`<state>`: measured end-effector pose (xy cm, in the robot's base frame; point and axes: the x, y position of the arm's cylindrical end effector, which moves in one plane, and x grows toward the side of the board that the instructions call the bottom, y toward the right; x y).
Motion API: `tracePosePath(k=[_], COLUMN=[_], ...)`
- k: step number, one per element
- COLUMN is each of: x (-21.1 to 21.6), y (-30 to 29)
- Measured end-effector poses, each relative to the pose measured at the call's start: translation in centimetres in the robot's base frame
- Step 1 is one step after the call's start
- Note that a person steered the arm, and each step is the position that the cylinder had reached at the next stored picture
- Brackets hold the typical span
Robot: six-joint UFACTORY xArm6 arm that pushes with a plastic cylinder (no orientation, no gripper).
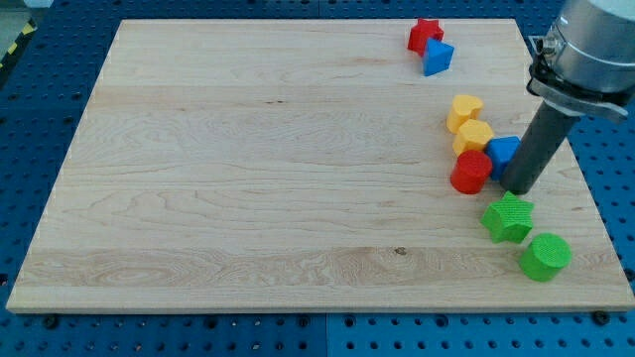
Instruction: Point your arm to blue cube
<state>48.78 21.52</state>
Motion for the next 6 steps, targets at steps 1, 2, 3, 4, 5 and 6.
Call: tracePosePath(k=[1, 2, 3, 4, 5, 6], x=[-1.2, -2.3, -4.5, -3.9, 1.1, 0.2], y=[1.1, 2.4, 2.5, 4.4, 6.9, 5.1])
